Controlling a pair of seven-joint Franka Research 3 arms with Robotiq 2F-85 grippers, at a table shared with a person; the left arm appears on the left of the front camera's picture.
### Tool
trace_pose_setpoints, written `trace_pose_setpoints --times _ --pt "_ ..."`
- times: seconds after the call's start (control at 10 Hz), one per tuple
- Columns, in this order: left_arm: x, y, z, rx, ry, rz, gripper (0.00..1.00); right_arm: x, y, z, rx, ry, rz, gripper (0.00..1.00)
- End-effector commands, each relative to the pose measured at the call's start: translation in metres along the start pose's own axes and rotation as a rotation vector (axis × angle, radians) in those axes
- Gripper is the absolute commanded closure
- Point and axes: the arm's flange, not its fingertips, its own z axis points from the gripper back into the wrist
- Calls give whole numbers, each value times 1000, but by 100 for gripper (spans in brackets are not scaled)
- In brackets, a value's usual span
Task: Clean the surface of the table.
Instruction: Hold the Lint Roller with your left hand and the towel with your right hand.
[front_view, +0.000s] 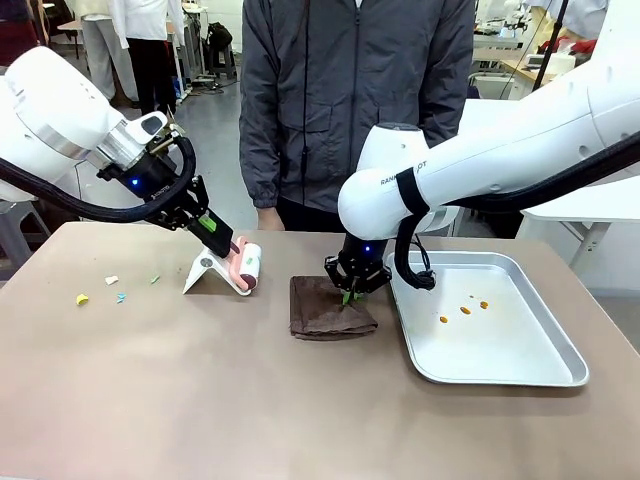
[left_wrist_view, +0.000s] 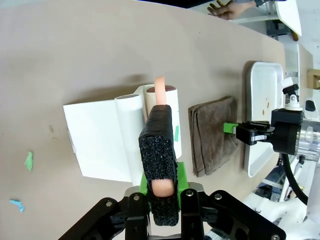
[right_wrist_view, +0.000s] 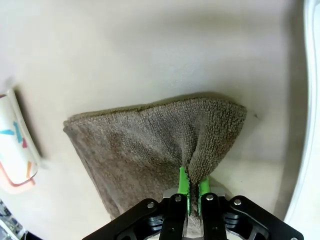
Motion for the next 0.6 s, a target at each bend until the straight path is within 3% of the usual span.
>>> trace_pose_setpoints --times 0.0,0.2,0.5 --pt "0 0 4 -77 -18 -36 100 3 -6 -3 43 8 -9 100" --pt "-12 -1 16 -142 -27 -71 100 -1 -29 16 290 31 12 100" --pt "-26 4 34 -247 0 -100 100 -1 -64 24 596 155 66 100"
